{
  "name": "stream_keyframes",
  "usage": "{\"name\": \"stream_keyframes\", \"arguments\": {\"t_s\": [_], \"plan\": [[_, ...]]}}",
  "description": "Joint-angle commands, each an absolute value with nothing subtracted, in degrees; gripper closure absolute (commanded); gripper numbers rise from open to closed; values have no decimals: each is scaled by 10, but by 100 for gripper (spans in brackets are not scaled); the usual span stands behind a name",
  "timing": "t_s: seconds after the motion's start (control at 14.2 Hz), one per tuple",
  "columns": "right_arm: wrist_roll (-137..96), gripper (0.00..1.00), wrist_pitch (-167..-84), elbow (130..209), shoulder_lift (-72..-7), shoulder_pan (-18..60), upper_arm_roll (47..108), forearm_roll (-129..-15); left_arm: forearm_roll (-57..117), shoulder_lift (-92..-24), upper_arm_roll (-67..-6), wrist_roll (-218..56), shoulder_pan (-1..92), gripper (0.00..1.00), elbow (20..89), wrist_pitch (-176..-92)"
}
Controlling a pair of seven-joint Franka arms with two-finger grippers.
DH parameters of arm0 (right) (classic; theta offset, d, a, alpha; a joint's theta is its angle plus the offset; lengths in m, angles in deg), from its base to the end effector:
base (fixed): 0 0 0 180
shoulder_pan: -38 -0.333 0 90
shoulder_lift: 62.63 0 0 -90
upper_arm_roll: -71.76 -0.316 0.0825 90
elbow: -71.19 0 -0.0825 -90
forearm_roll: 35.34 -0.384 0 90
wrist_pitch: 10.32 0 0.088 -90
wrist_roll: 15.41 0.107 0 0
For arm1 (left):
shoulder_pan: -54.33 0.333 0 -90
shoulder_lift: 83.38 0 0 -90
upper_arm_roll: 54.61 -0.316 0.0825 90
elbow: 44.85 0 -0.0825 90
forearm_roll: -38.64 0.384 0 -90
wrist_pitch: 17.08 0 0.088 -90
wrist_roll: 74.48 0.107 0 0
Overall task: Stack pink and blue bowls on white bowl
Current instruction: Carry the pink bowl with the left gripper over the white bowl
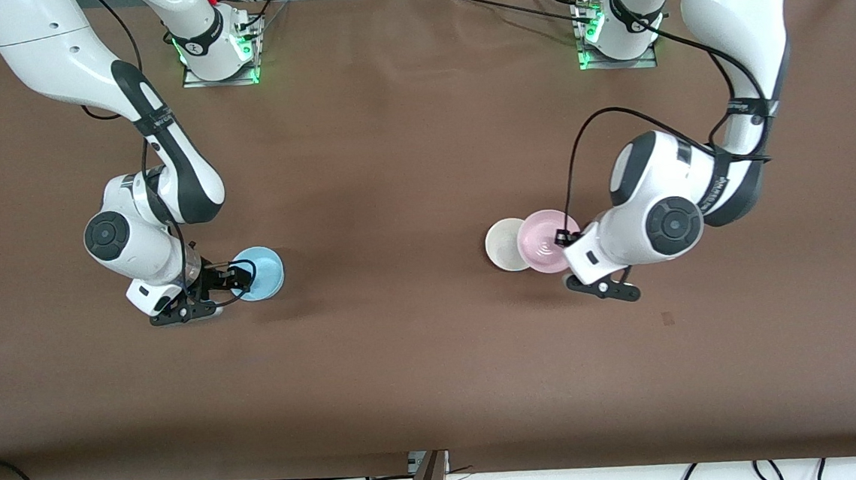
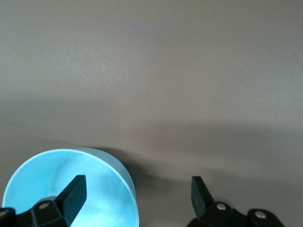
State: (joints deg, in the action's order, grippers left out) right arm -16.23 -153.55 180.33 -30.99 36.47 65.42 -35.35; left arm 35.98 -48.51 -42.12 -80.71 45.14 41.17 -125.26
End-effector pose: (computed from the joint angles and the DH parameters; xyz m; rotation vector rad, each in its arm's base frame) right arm 0.6301 0.0837 0.2122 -3.0736 -0.2060 -0.0652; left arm 0.6414 -0.2346 0.3034 2.9857 -0.3379 -0.3677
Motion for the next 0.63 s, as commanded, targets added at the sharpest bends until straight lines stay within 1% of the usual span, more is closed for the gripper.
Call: {"name": "stream_keyframes", "arguments": {"t_s": [0.0,0.14,0.21,0.28,0.35,0.49,0.56], "plan": [[-164,23,-1496,1809,-325,369,649,-346,344,-468,-420,-815,426,100,415,-1282],[-163,38,-1465,1802,-328,369,647,-346,350,-458,-420,-816,418,100,415,-1284],[-164,50,-1452,1796,-328,369,647,-346,352,-458,-420,-816,418,100,422,-1286],[-163,61,-1440,1794,-329,369,647,-347,352,-457,-420,-816,418,100,423,-1290],[-163,74,-1434,1790,-329,369,647,-347,352,-452,-420,-816,416,100,424,-1297],[-151,95,-1414,1778,-329,369,647,-347,352,-444,-421,-816,407,100,424,-1315],[-144,100,-1406,1774,-329,369,646,-347,353,-437,-421,-816,405,100,425,-1322]]}}
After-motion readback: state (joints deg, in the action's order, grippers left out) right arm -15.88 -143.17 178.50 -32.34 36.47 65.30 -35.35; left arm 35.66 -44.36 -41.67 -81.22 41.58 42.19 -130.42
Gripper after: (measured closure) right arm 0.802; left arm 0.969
